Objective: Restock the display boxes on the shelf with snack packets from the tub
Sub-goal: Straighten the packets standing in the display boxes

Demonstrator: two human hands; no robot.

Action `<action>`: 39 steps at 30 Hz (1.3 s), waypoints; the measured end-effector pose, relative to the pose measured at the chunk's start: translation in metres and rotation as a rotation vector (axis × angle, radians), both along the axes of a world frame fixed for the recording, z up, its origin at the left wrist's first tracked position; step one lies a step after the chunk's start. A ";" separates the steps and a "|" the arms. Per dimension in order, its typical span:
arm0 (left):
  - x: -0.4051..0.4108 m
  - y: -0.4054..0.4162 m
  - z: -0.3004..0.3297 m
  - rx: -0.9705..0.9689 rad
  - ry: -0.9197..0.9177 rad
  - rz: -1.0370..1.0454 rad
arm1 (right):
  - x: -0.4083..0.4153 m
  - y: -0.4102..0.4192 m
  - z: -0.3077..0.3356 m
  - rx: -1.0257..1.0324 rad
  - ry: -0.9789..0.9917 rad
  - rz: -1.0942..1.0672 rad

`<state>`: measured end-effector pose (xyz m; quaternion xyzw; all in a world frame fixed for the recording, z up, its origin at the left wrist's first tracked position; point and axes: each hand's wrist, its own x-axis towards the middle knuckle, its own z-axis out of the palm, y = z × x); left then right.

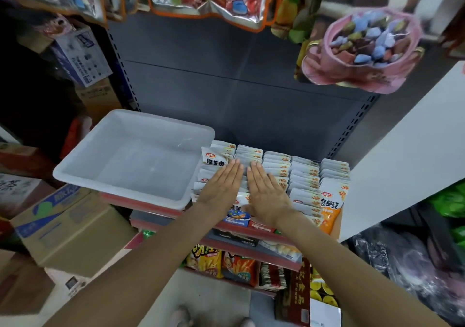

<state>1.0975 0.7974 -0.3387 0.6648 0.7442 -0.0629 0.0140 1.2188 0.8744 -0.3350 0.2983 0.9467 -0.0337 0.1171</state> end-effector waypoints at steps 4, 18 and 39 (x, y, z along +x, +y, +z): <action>-0.021 -0.006 0.006 0.001 -0.305 -0.103 | -0.005 0.005 0.009 -0.103 -0.033 -0.028; -0.131 -0.005 0.019 0.125 -0.600 -0.109 | -0.089 -0.001 0.030 -0.252 0.354 -0.308; -0.139 0.025 -0.002 0.178 -0.479 -0.069 | -0.124 0.064 0.024 -0.205 0.200 -0.266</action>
